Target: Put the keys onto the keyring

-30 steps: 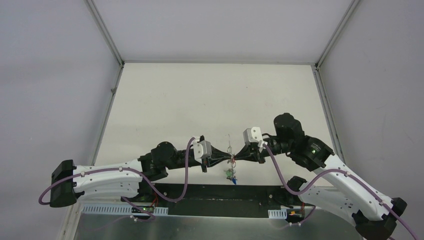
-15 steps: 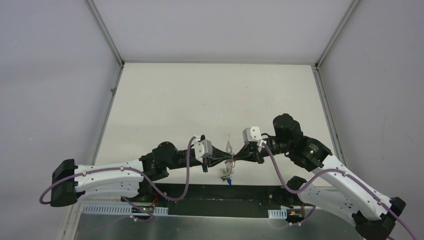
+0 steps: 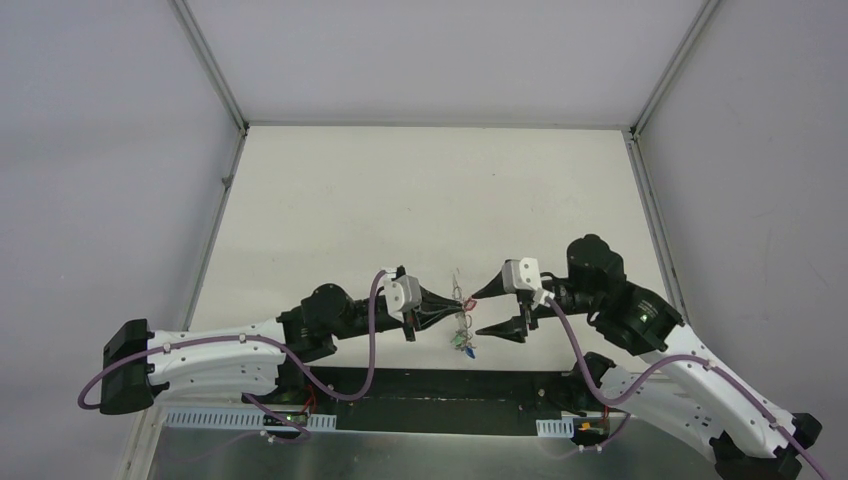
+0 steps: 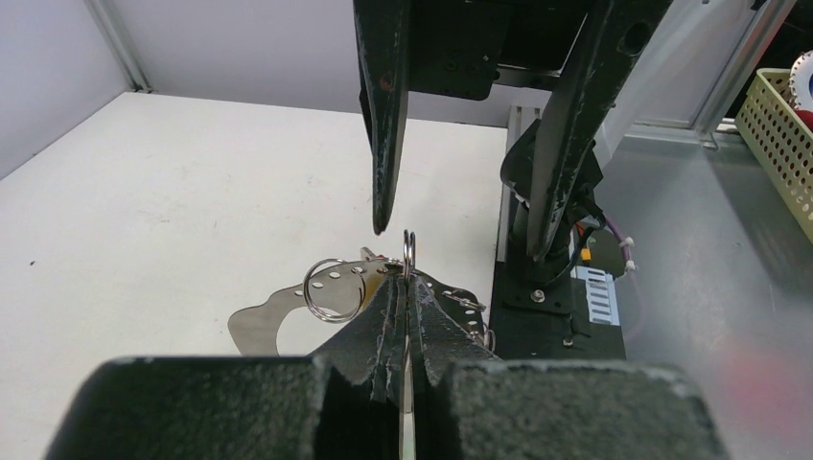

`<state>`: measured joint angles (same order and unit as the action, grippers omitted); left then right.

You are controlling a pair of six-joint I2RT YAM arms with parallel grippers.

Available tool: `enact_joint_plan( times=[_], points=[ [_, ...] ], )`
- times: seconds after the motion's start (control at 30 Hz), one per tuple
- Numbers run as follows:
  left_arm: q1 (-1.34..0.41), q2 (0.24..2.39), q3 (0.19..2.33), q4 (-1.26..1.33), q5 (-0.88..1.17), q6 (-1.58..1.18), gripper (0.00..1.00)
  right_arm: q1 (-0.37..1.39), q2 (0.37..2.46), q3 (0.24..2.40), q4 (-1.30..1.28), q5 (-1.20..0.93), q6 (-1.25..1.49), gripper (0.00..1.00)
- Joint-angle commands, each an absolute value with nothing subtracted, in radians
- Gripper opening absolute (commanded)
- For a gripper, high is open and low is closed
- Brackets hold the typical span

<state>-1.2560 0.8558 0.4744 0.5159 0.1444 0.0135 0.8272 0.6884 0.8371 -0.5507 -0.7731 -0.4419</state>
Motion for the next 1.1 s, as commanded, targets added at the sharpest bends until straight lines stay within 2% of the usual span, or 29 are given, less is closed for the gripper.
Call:
enact_joint_plan(
  times=[0.0,0.43,0.77,0.9,1.07],
  points=[
    [-1.259,0.815,0.471,0.595,0.117,0.003,0.0,0.83,0.657,0.876,-0.517,-0.718,-0.437,0.64],
    [-1.259,0.764,0.466,0.483,0.071,0.003,0.0,0.83,0.664,0.873,-0.49,-0.704,-0.419,0.76],
    [-1.259,0.497,0.516,0.054,-0.071,0.066,0.0,0.83,0.674,0.833,-0.424,-0.686,-0.385,0.99],
    [-1.259,0.479,0.582,-0.111,-0.129,0.106,0.0,0.83,0.688,0.825,-0.41,-0.686,-0.377,1.0],
    [-1.259,0.614,0.651,-0.197,-0.19,0.101,0.0,0.828,0.709,0.795,-0.335,-0.651,-0.302,1.0]
  ],
)
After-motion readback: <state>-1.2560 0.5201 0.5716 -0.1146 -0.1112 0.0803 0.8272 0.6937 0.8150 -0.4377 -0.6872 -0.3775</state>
